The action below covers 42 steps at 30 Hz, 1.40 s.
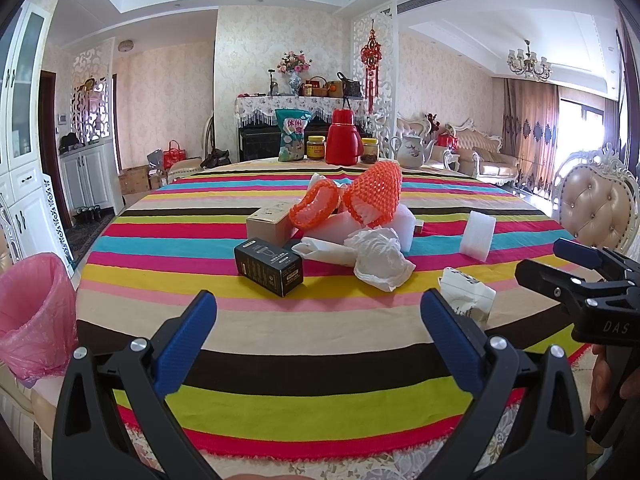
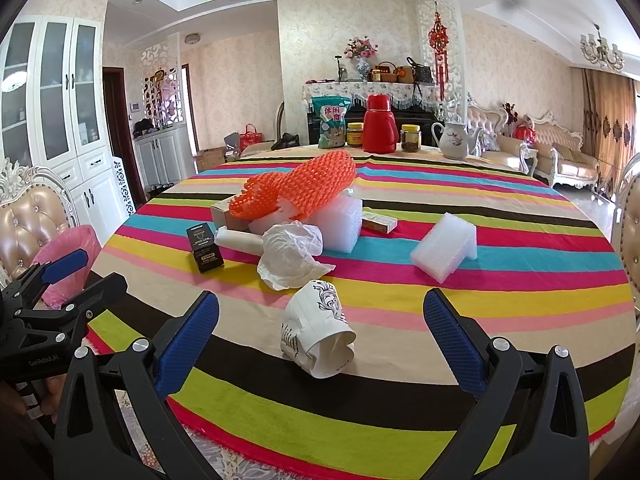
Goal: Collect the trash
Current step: 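Close the right tool on the white patterned paper cup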
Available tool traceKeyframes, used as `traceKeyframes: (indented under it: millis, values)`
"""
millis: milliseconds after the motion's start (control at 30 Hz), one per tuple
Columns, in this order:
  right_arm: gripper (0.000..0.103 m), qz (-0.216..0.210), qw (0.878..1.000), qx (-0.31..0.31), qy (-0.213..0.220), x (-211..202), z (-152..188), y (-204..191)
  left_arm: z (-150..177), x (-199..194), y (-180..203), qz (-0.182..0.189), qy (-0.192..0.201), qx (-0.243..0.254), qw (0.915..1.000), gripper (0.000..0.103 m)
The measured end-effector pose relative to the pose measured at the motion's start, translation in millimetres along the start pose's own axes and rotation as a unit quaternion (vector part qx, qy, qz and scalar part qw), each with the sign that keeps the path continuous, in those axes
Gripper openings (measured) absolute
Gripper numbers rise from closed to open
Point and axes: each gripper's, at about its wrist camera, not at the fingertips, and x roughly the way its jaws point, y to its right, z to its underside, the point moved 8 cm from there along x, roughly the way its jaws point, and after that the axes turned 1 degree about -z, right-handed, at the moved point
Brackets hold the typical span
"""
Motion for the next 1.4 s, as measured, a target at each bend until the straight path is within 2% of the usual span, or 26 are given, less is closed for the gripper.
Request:
traceKeyframes:
  millis: [333,500,633,900,1000,1067,1133,1200,1300,1400]
  values:
    - [0.096,-0.003,1.0,-0.003,-0.013,7.5,2.3,-2.6,1.8,3.9,-6.1,0.007,-0.002,-0.006,1.0,0.099]
    - [0.096,-0.005,1.0,-0.006,-0.028,18.1,6.6,-2.9,5.8,16.0,-15.7,0.017,-0.031,-0.019,0.9992,0.099]
    - [0.096,-0.005,0.998,-0.008,-0.055,36.1,11.5,-2.3,8.5,32.2,-31.7,-0.004,-0.052,-0.034,0.9981,0.099]
    - [0.096,-0.008,0.991,-0.043,-0.129,79.1,22.9,-3.9,11.5,80.5,-57.4,0.002,-0.104,-0.057,0.9929,0.098]
    - [0.096,-0.019,0.986,-0.066,-0.152,91.9,27.0,-6.0,8.4,103.1,-65.9,-0.028,-0.122,-0.047,0.9911,0.098]
    - [0.086,-0.028,0.984,-0.068,-0.161,98.2,27.9,-4.2,6.3,118.6,-69.7,-0.039,-0.135,-0.044,0.989,0.098]
    - [0.065,-0.045,0.982,-0.058,-0.174,105.5,29.7,-1.1,4.1,133.8,-76.7,-0.044,-0.148,-0.067,0.9857,0.098]
    - [0.058,-0.064,0.98,-0.054,-0.182,109.6,31.2,-0.7,3.8,144.2,-85.1,-0.058,-0.161,-0.089,0.9812,0.098]
    - [0.055,-0.082,0.978,-0.066,-0.178,113.1,28.8,-2.3,3.6,163.0,-95.5,-0.065,-0.188,-0.124,0.9722,0.098]
    - [0.054,-0.092,0.978,-0.077,-0.173,114.6,24.2,-4.5,1.0,178.7,-108.3,-0.092,-0.2,-0.156,0.963,0.098]
